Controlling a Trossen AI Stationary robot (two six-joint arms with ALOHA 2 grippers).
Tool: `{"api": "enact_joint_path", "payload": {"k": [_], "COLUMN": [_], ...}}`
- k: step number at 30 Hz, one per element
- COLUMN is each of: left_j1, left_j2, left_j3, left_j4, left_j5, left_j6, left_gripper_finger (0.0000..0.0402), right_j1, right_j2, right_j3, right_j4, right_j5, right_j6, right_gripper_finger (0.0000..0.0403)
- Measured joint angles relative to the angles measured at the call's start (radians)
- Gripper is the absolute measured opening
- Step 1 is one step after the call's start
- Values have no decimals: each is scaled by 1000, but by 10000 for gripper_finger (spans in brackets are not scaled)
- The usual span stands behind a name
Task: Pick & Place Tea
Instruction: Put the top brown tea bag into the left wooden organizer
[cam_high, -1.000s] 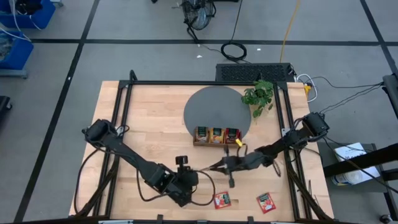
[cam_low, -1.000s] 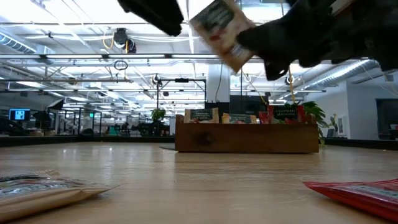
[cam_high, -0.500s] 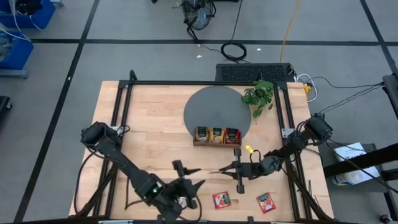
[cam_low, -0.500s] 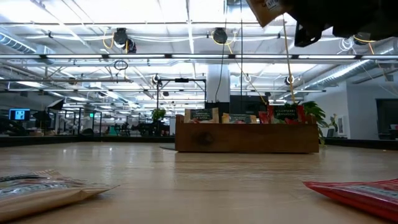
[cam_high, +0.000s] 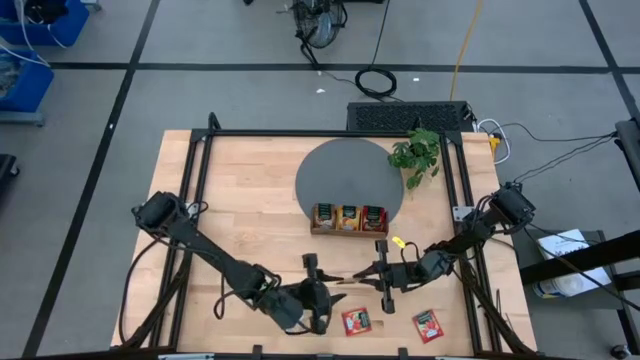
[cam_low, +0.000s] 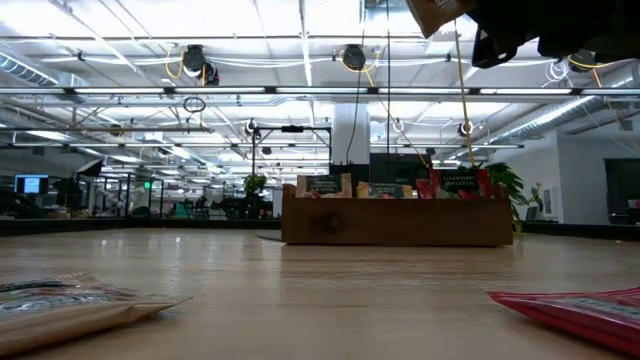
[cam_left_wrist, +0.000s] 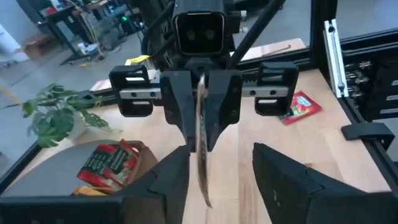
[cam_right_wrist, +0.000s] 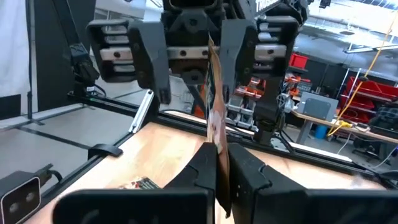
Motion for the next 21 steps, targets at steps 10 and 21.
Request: {"api": "enact_joint_path", "payload": {"k": [10, 21], "left_j1": [35, 65], "left_j2": [0, -68], "left_j3": [0, 3], "left_j4": [-10, -253], "left_j5": [78, 88], "left_j6": [-13, -80], "left_gripper_finger": [13, 4], "right_j1": [0, -76], "right_j2": [0, 1], "right_j3": [0, -2], "right_j4": [-4, -217], "right_j5": [0, 3], "right_j6": [2, 230], "right_gripper_finger": [9, 60]}}
